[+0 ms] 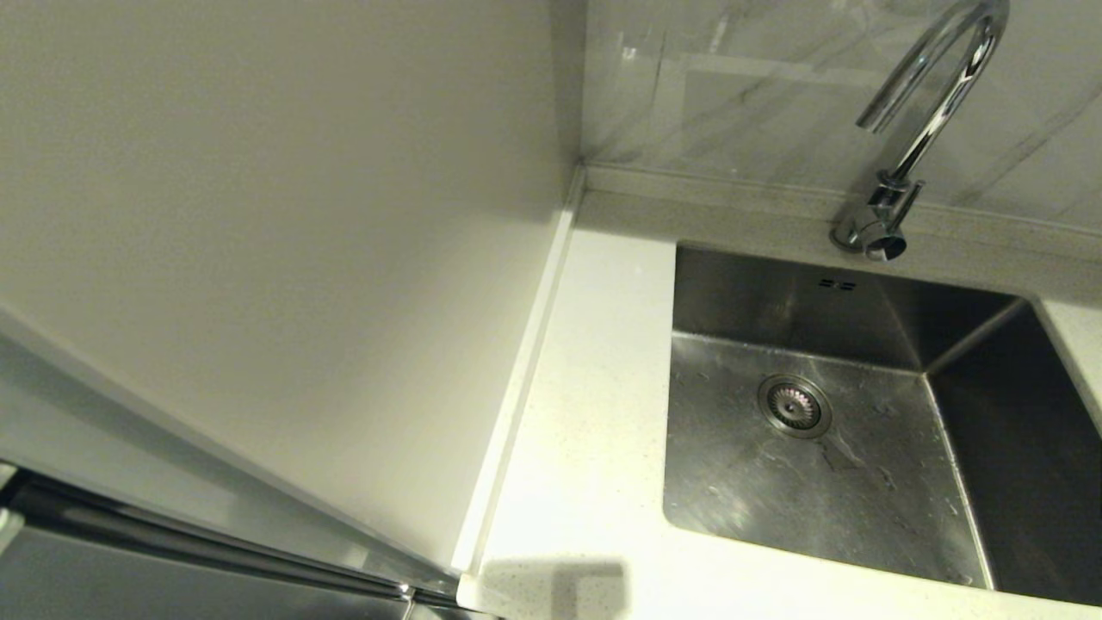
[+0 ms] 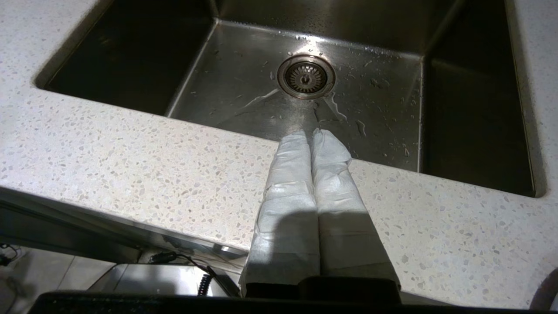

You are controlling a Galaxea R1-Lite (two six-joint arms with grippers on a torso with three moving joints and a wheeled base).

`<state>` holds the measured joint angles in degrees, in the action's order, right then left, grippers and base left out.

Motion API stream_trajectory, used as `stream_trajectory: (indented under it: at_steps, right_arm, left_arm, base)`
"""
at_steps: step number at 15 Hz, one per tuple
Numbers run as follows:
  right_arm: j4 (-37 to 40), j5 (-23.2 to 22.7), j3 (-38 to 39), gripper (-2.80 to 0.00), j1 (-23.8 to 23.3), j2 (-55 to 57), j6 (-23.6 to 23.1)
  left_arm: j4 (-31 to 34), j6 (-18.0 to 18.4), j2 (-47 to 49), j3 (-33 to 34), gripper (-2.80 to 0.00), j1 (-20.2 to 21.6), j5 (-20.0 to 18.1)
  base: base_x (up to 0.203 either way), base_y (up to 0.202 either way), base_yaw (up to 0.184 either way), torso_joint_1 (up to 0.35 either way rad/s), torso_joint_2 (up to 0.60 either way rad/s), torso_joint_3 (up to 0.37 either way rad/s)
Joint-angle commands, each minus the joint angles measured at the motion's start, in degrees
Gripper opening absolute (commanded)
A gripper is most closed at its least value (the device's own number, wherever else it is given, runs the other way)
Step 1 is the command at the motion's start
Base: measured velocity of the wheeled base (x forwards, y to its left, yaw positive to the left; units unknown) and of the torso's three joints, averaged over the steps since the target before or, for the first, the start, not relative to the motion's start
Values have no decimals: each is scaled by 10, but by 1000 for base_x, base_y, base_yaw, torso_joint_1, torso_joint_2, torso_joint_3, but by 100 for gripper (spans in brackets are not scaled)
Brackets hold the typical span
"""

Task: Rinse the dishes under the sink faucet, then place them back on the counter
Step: Put a bowl into the sink

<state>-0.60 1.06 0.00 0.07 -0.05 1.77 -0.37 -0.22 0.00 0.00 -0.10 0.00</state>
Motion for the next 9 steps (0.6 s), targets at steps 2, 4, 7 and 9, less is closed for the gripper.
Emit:
stream_trajectory:
  at_steps: [2,4,7,9]
  right_arm:
    - [0,0,1,-280,0,0,0]
    - [0,0,0,-280,0,0,-1]
    - [2,0,0,-280,0,0,-1]
    - [5,1,-1,-280,0,5,-1]
  left_arm:
    - [0,0,0,2,-280,0,0]
    - [0,0,0,2,-280,0,0]
    - [0,0,0,1,-280,0,0]
    - [-1,0,0,2,-280,0,0]
  base:
    - [0,0,0,0,0,0]
    - [0,0,0,0,0,0]
    - [0,0,0,0,0,0]
    - [0,0,0,0,0,0]
